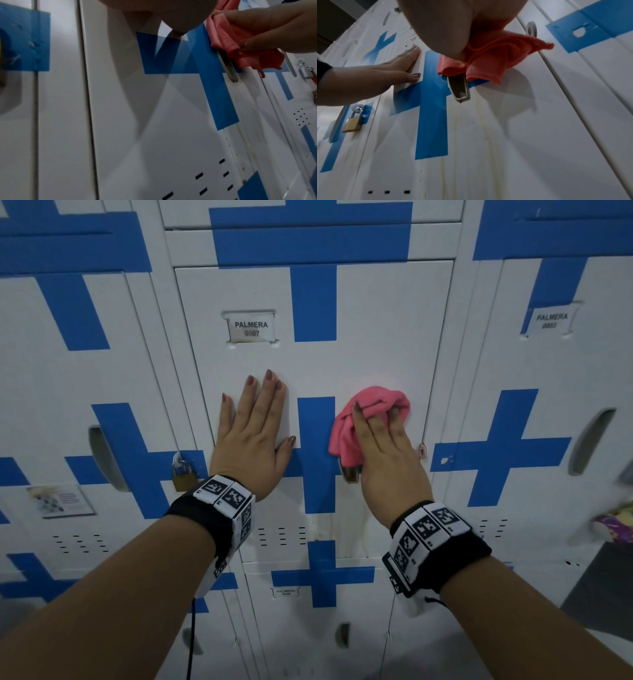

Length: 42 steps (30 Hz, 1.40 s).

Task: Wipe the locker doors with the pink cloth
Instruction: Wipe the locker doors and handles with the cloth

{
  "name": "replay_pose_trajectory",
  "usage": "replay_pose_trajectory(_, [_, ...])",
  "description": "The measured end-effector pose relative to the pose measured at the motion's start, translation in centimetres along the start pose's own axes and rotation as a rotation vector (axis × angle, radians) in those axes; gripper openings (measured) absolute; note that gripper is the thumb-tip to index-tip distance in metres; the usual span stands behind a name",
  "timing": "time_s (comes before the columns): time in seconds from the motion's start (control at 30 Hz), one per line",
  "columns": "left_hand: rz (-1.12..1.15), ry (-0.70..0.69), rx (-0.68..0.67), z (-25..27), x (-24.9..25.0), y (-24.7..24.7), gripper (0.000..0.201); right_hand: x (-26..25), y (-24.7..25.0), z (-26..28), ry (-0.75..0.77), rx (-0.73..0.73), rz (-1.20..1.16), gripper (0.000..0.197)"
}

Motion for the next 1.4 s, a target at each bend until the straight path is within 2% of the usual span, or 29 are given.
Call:
replay_pose_trajectory(0.17, [-0.002, -0.004, -0.003, 0.0, 0.1, 0.1, 0.073, 0.3, -1.2, 1.0, -0.012, 0.027, -0.019, 0.092])
replay_pose_trajectory(0.23, [0.005, -0.001, -0.007, 0.0, 0.1, 0.1, 0.073, 0.3, -1.6, 1.5, -0.015, 0.015, -0.034, 0.093])
replay_pose_trajectory(0.37, [0.007, -0.005, -0.002, -0.1, 0.0, 0.2, 0.073, 0.6, -3.7, 3.5, -0.025, -0.097, -0.019, 0.094])
replay_pose_trajectory(0.57, [0.002, -0.004, -0.006, -0.1, 0.1, 0.1, 0.075, 1.0, -4.9, 5.6, 0.014, -0.089, 0.062, 0.105])
replay_pose_trajectory(0.77, [-0.005, -0.001, -0.007, -0.1, 0.1, 0.1, 0.074, 1.6, -6.2, 8.1, 0.03, -0.228, 0.019, 0.103])
replay_pose_trajectory(0.87, [-0.004, -0.004, -0.002, 0.0, 0.1, 0.1, 0.073, 1.2, -4.1, 7.4, 0.017, -0.186, -0.014, 0.091])
replay_pose_trajectory(0.93, [-0.005, -0.006, 0.002, 0.0, 0.1, 0.1, 0.073, 1.3, -1.8, 5.1, -0.007, -0.135, -0.031, 0.084])
replay_pose_trajectory(1.1, [0.006, -0.009, 0.002, 0.0, 0.1, 0.0, 0.073, 1.3, 2.6, -0.4, -0.05, 0.093, -0.032, 0.08])
replay_pose_trajectory(1.17, [0.006, -0.011, 0.009, 0.0, 0.1, 0.0, 0.073, 1.6, 2.4, -0.4, -0.094, 0.119, -0.093, 0.088])
replay_pose_trajectory(1.23, [0.002, -0.01, 0.009, 0.0, 0.0, -0.1, 0.073, 2.0, 1.6, -0.1, -0.12, 0.122, -0.126, 0.087])
replay_pose_trajectory(1.4, [0.011, -0.008, 0.003, 0.1, 0.0, -0.1, 0.074, 2.7, -1.3, 0.3, -0.064, 0.062, 0.107, 0.076])
Point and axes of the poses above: each hand's wrist, its own z-axis away from the middle knuckle, its own y-axis out of the back of the hand, x = y × z, the point moved 6 cm from there along -z, towards the middle knuckle, and after that the axes turned 3 degrees about z, right-handed, at the moved point
